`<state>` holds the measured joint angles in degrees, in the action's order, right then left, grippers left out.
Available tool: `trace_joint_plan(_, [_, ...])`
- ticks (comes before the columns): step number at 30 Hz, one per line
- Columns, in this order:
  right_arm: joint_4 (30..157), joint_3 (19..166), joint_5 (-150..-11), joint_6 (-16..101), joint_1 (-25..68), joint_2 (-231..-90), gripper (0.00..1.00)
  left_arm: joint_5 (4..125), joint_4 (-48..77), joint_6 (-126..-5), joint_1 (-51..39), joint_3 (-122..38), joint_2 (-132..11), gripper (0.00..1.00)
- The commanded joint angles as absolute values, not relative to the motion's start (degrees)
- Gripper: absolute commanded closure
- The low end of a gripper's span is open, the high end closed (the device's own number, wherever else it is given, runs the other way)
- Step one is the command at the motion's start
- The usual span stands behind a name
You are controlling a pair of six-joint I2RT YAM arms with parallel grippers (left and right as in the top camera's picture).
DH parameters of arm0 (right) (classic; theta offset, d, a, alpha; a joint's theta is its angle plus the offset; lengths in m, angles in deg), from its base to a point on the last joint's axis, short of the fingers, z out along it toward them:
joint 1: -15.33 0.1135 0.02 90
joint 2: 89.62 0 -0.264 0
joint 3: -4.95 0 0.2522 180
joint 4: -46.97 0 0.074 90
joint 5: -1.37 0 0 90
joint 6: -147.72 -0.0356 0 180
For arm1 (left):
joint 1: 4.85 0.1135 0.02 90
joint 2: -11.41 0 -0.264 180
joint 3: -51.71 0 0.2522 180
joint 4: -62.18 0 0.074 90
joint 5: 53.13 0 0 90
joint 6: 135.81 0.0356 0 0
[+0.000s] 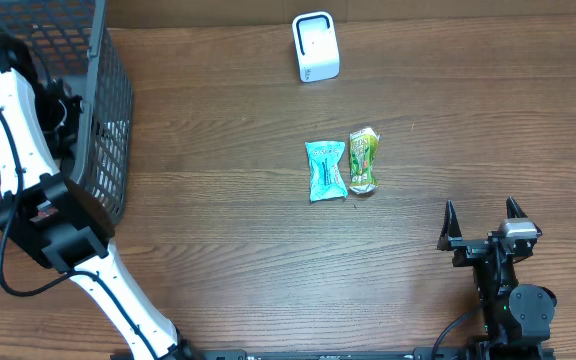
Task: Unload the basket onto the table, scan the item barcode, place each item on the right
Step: 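Move the left gripper back into the basket and grasp the white Pantene tube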
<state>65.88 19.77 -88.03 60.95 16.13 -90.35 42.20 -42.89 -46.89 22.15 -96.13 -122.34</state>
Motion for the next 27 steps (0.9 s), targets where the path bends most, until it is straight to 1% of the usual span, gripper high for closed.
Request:
trace_joint_plan(1, [65.5, 19.2, -88.5, 61.2, 16.0, -89.8, 0.00, 41.8, -43.1, -47.7, 21.4, -90.1, -122.7, 0.35])
trace_joint_plan(7, [65.5, 19.2, -88.6, 61.2, 16.0, -89.8, 0.00, 40.4, -37.7, -47.5, 20.9, -79.0, -122.7, 0.35])
trace_joint_plan(10, [65.5, 19.2, -88.6, 61.2, 16.0, -89.8, 0.00, 40.5, -34.6, -47.5, 21.0, -75.9, -122.7, 0.39])
trace_joint_plan(11, [65.5, 19.2, -88.5, 61.2, 16.0, -89.8, 0.00, 40.4, -34.1, -47.5, 21.0, -75.7, -122.7, 0.41])
trace_joint_plan(12, [65.5, 19.2, -88.5, 61.2, 16.0, -89.8, 0.00, 40.3, -33.7, -47.6, 21.0, -75.7, -122.7, 0.45])
trace_joint_plan(13, [65.5, 19.2, -88.5, 61.2, 16.0, -89.8, 0.00, 40.3, -33.4, -47.6, 21.0, -75.7, -122.7, 0.54])
trace_joint_plan(14, [65.5, 19.2, -88.5, 61.2, 16.0, -89.8, 0.00, 40.3, -33.2, -48.2, 21.0, -76.1, -122.7, 0.68])
trace_joint_plan(15, [65.5, 19.2, -88.6, 61.2, 16.0, -89.8, 0.00, 40.3, -33.1, -48.5, 21.0, -76.1, -122.7, 0.77])
trace_joint_plan(16, [65.5, 19.2, -88.5, 61.2, 16.0, -89.8, 0.00, 40.3, -33.0, -48.6, 21.0, -76.2, -122.7, 0.92])
trace_joint_plan(17, [65.5, 19.2, -88.5, 61.2, 16.0, -89.8, 0.00, 40.3, -33.0, -48.6, 21.0, -76.4, -122.7, 0.96])
trace_joint_plan(22, [65.5, 19.2, -88.5, 61.2, 16.0, -89.8, 0.00, 40.5, -34.8, -50.7, 21.0, -79.6, -122.7, 0.96])
trace_joint_plan(27, [65.5, 19.2, -88.6, 61.2, 16.0, -89.8, 0.00, 43.2, -41.0, -52.5, 21.0, -91.3, -122.7, 0.96])
